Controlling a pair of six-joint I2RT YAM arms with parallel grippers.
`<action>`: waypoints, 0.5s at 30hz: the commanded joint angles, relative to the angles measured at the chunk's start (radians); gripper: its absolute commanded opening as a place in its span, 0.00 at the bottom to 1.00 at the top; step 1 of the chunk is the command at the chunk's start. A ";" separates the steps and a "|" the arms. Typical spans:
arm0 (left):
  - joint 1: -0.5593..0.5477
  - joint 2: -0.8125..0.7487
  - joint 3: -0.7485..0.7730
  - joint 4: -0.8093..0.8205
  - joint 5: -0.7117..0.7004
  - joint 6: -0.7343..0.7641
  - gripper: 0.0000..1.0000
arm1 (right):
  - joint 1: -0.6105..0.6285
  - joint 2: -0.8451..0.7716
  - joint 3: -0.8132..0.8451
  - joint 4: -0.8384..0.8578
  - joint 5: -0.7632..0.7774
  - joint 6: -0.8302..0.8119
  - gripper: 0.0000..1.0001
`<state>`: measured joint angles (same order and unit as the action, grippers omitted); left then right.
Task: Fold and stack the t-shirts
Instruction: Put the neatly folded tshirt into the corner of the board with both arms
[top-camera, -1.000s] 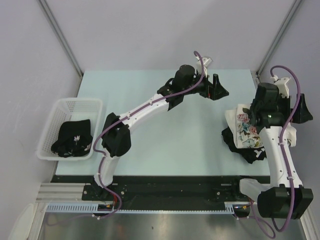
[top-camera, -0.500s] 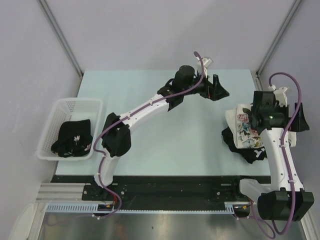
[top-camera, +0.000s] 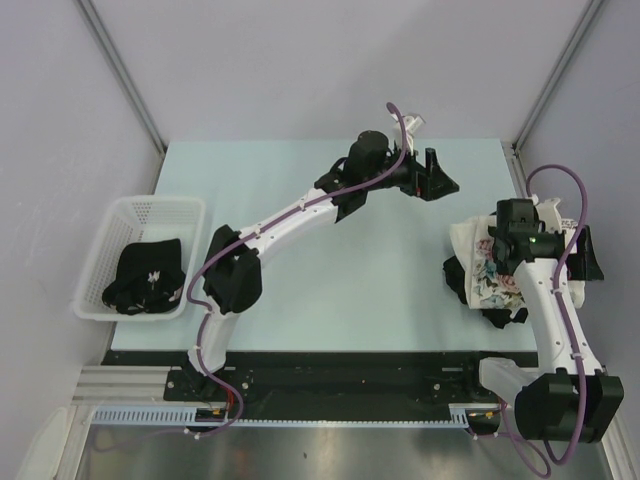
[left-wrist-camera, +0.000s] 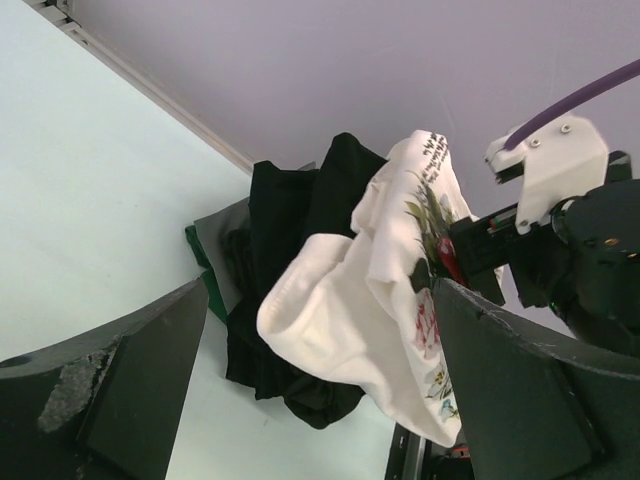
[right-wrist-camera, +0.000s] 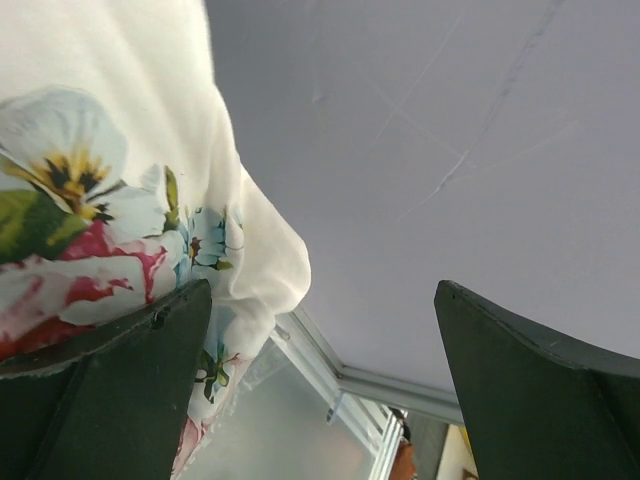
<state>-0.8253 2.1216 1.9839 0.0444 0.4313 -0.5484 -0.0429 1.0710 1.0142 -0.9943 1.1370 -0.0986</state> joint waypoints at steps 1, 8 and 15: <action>0.012 -0.075 -0.013 0.054 0.027 -0.018 0.99 | -0.003 -0.013 -0.025 -0.029 -0.019 0.054 1.00; 0.014 -0.078 -0.020 0.058 0.037 -0.018 0.99 | 0.001 0.013 0.009 0.062 0.056 -0.009 1.00; 0.015 -0.115 -0.072 0.061 0.040 -0.012 0.99 | 0.040 0.116 0.208 0.011 0.056 0.045 1.00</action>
<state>-0.8165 2.1033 1.9415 0.0654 0.4503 -0.5533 -0.0307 1.1469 1.0882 -0.9890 1.1656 -0.0971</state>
